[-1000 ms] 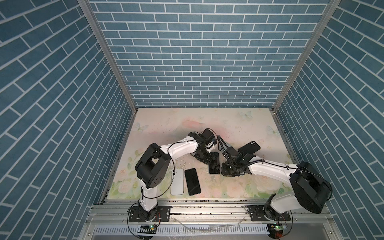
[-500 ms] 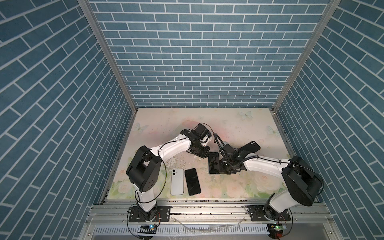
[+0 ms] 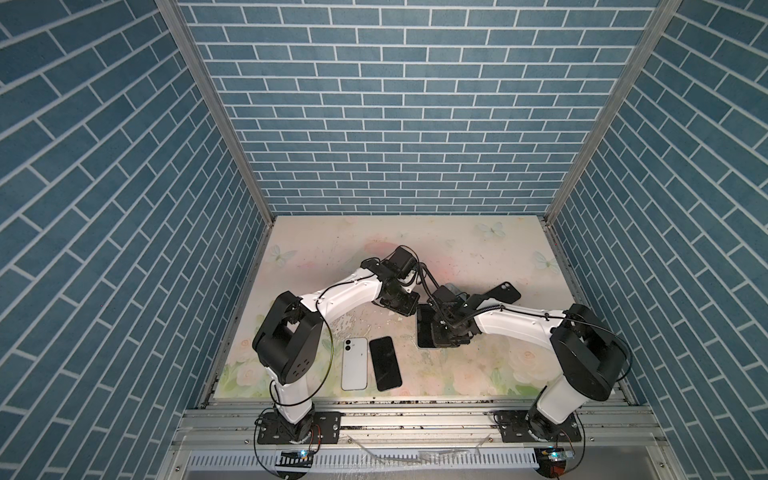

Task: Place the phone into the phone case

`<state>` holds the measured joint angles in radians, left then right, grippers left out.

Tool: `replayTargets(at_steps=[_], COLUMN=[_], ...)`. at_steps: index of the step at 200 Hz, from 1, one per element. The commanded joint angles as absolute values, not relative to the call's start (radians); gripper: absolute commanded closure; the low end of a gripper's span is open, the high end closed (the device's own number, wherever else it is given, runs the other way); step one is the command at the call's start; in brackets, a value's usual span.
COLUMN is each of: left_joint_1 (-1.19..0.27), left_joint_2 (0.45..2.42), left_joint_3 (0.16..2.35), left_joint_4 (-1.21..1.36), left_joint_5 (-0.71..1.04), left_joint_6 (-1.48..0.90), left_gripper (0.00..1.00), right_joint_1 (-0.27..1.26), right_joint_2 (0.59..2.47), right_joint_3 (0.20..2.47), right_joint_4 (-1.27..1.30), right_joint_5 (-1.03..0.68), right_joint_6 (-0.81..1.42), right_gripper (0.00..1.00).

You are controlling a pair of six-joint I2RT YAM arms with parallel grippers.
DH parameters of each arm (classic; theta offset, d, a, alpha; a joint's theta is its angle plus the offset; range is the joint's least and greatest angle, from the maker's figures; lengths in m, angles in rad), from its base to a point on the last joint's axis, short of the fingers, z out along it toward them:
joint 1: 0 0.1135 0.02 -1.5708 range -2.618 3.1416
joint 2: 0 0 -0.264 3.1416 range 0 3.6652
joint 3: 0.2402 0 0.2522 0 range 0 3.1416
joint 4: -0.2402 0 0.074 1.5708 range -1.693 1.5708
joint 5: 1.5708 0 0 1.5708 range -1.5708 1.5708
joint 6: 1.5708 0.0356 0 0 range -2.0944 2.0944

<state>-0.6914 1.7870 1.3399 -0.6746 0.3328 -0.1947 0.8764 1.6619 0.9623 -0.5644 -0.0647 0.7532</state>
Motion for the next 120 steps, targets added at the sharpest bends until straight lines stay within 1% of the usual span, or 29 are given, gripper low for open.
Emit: replayTargets(at_steps=[1,33,50,56,69,70,80,93,94,97,100,105,110,120], left_joint_1=[-0.692,-0.688,-0.675,-0.667,-0.643,-0.641,-0.617,-0.587,-0.584,-0.577,-0.570,-0.559,-0.549,-0.529], left_joint_2=[1.803,1.800,1.795,1.789,1.769,1.767,1.751,1.732,1.730,1.726,1.722,1.716,1.712,1.701], left_joint_3=[1.332,1.331,1.333,1.330,1.324,1.324,1.317,1.316,1.315,1.315,1.315,1.315,1.315,1.314], left_joint_4=[-0.678,-0.679,-0.684,-0.683,-0.674,-0.673,-0.661,-0.655,-0.655,-0.655,-0.654,-0.653,-0.652,-0.649], left_joint_5=[0.328,0.320,0.309,0.308,0.310,0.311,0.318,0.325,0.326,0.325,0.325,0.324,0.322,0.325], left_joint_6=[-0.193,-0.196,-0.197,-0.198,-0.202,-0.203,-0.208,-0.212,-0.211,-0.212,-0.212,-0.212,-0.212,-0.213], left_gripper=[0.77,0.77,0.77,0.77,0.77,0.77,0.77,0.77,0.77,0.77,0.77,0.77,0.77,0.77], right_joint_1=[0.905,0.918,0.921,0.921,0.921,0.921,0.920,0.920,0.920,0.921,0.920,0.923,0.925,0.934], right_joint_2=[1.741,1.742,1.686,1.657,1.594,1.585,1.551,1.530,1.530,1.531,1.533,1.538,1.544,1.564], right_joint_3=[0.955,0.956,0.964,0.970,0.986,0.989,1.002,1.016,1.018,1.023,1.026,1.033,1.040,1.051], right_joint_4=[-0.710,-0.706,-0.705,-0.708,-0.710,-0.711,-0.706,-0.694,-0.693,-0.690,-0.687,-0.681,-0.673,-0.658], right_joint_5=[0.023,0.044,0.058,0.071,0.089,0.092,0.095,0.080,0.077,0.070,0.062,0.049,0.039,0.023], right_joint_6=[0.711,0.721,0.723,0.723,0.720,0.719,0.715,0.715,0.715,0.716,0.718,0.722,0.729,0.741], right_gripper=[0.84,0.82,0.77,0.73,0.64,0.60,0.46,0.35,0.33,0.20,0.15,0.09,0.06,0.04])
